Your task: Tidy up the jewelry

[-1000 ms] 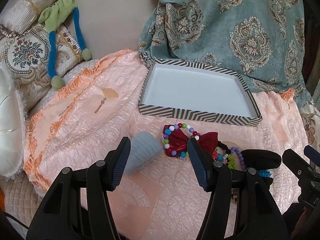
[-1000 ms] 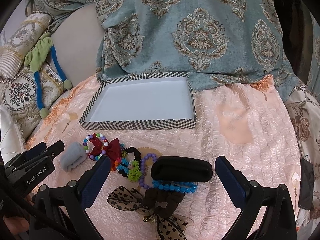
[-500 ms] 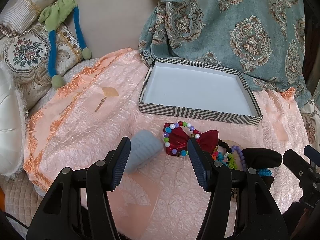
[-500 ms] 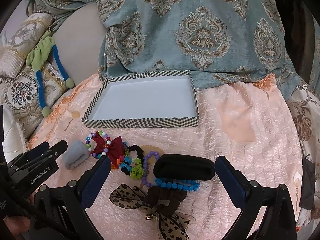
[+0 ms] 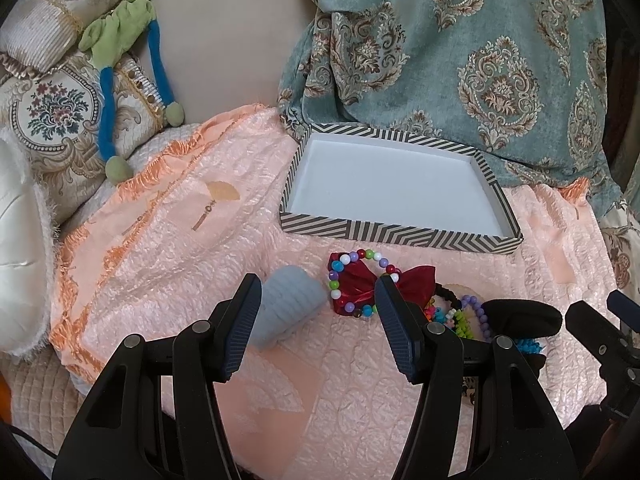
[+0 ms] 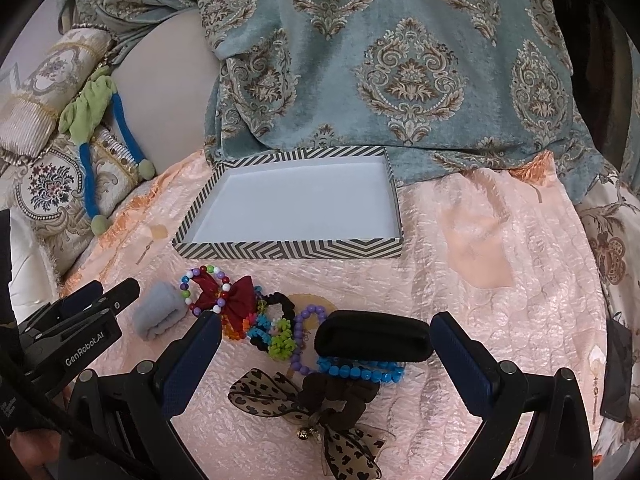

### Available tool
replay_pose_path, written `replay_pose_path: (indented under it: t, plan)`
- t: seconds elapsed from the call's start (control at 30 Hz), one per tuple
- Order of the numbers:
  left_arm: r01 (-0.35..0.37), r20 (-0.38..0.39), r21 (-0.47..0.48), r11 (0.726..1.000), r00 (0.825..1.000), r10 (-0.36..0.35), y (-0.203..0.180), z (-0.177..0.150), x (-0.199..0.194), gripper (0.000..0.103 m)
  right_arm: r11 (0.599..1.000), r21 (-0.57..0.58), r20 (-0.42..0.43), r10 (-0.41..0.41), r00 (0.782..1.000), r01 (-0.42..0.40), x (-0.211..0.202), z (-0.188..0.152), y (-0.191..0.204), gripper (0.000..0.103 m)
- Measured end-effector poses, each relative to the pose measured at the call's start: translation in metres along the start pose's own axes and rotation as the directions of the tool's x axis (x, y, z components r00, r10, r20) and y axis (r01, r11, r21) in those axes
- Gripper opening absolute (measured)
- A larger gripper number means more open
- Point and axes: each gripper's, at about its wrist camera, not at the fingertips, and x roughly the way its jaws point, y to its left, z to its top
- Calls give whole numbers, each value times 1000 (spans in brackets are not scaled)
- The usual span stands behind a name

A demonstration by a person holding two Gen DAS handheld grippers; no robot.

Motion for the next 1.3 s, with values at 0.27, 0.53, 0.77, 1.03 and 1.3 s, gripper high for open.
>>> replay_pose_path:
  t: [0.27, 0.53, 0.77, 1.03, 1.3]
  plan:
    - [12, 8, 3, 1000, 1000, -12, -1, -1, -2, 59, 1000, 2, -6, 9, 1000, -9, -2, -1, -1, 103]
    - [7, 0, 7, 1000, 1000, -7, -3, -4, -2, 59, 1000, -2, 1, 14, 1000, -14, -5, -3, -1, 103]
    - [5, 0, 6, 1000, 1000, -5, -3, -4, -3, 59, 1000, -6, 10, 7, 1000, -7, -8, -3, -2, 103]
    - [3, -7, 6, 1000, 1000, -3, -2, -5, -1, 59, 1000, -3, -3, 14, 1000, -14, -6, -4, -3, 103]
    - [6, -16, 4, 1000, 1000, -6, -1, -6, 1, 59, 1000, -8, 1, 20, 1000, -20, -5, -5, -1, 103]
